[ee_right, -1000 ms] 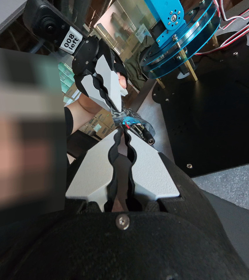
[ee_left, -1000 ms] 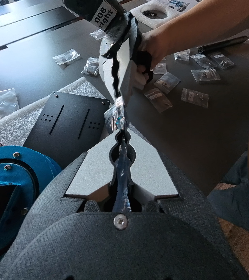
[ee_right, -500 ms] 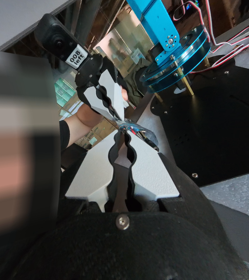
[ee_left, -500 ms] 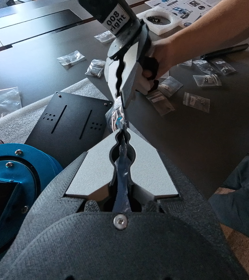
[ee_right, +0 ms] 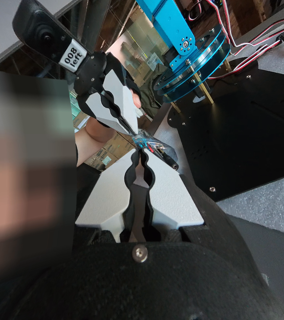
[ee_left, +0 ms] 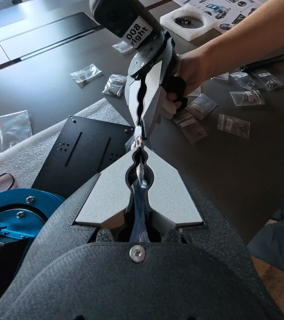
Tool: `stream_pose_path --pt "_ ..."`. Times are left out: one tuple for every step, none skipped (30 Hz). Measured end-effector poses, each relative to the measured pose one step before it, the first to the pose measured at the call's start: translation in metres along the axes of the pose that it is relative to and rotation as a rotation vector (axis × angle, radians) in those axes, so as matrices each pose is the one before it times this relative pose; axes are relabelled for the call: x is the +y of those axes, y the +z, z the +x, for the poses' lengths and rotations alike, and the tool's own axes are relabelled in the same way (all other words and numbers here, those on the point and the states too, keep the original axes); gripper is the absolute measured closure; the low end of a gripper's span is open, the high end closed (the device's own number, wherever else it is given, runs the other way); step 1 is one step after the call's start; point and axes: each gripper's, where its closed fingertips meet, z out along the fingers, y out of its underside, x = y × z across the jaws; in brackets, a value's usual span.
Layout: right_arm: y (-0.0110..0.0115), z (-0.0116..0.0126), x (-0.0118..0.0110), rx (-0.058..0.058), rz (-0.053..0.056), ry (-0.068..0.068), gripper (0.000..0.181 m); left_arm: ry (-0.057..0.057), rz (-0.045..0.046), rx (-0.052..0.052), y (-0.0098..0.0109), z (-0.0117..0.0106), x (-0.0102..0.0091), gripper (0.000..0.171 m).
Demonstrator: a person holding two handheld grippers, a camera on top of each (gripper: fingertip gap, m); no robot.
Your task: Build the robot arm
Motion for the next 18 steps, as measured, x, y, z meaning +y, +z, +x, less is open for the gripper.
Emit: stream_pose_path --pt "-0.00077 -0.00066 0.00140 -0.0034 -0.0058 0.0006 0.181 0.0026 -0.01274 -0.0051 0.00096 0.00084 0.00021 0.171" --pt "-0.00121 -0.00093 0.00105 -0.0064 -0.0050 0.0004 0.181 0.0073 -0.00931 -0.0073 0.00110 0.00124 -0.00024 0.171" --pt "-0.00123 -0.00106 -0.00010 -0.0030 0.0039 -0.0038 0.181 0.0124 -0.00708 -0.0098 0.00105 0.00094 -0.00072 0.171" --pt "-0.00075 -0.00102 0.00060 -0.0019 -0.0004 -0.0046 0.181 0.0151 -0.00842 -0.0108 0.00096 0.00022 -0.00025 0.171" --pt "-0.00079 -0.00105 0.00009 -0.0010 0.0001 -0.0045 0.181 0.0055 -0.00538 -0.0030 0.00110 0.00045 -0.00021 0.171" --pt "-0.00081 -0.00124 -0.00047 -0.0003 0.0052 -0.0085 0.181 -0.0034 0.00083 0.0064 0.00122 0.00120 -0.00052 0.171" --pt "-0.00025 -0.00045 0.00119 0.0022 -0.0046 -0.0018 0.181 -0.0036 -0.00236 0.0085 0.00094 0.00092 0.00051 0.171" --pt "0.00000 -0.00085 0.00101 -0.0044 -0.0029 0.0063 0.181 -0.0064 -0.00147 0.0096 0.00057 0.00069 0.00035 0.171" --pt "-0.00012 -0.00147 -0.00071 -0.0104 0.0084 0.0062 0.181 -0.0107 0.00332 0.0067 -0.00001 0.00022 -0.00049 0.171" --pt "0.00001 0.00007 -0.00163 -0.0042 0.0144 0.0084 0.181 -0.0050 0.00339 -0.0050 0.00009 -0.00116 -0.00047 0.171" --pt "0.00046 0.00085 -0.00115 -0.0024 0.0095 0.0154 0.181 0.0056 0.00153 -0.0129 0.00047 -0.00180 -0.00001 0.171" --pt "0.00038 0.00041 -0.00111 -0.0038 0.0051 0.0084 0.181 0.0040 0.00413 -0.0122 0.00068 -0.00165 -0.00002 0.171" --pt "0.00041 0.00003 -0.00126 0.0053 0.0079 -0.0203 0.181 -0.0046 0.00702 -0.0036 0.00088 -0.00048 -0.00051 0.171" --pt "0.00163 -0.00070 0.00187 0.0067 -0.0155 -0.0284 0.181 -0.0102 0.00039 0.0131 0.00135 0.00182 0.00046 0.171" --pt "0.00245 -0.00275 0.00408 -0.0050 -0.0342 -0.0211 0.181 -0.0151 0.00286 0.0257 0.00142 0.00374 0.00025 0.171" --pt "0.00031 0.00036 0.00079 0.0139 -0.0150 -0.0162 0.181 -0.0158 0.00690 0.0082 0.00062 0.00094 0.00014 0.171" --pt "-0.00062 0.00041 -0.00125 0.0076 -0.0012 -0.0083 0.181 -0.0096 0.01555 -0.0047 -0.00031 -0.00077 -0.00094 0.171" --pt "0.00032 0.00150 -0.00089 0.0081 -0.0013 0.0059 0.181 -0.0018 0.00753 -0.0124 -0.00006 -0.00160 -0.00016 0.171"
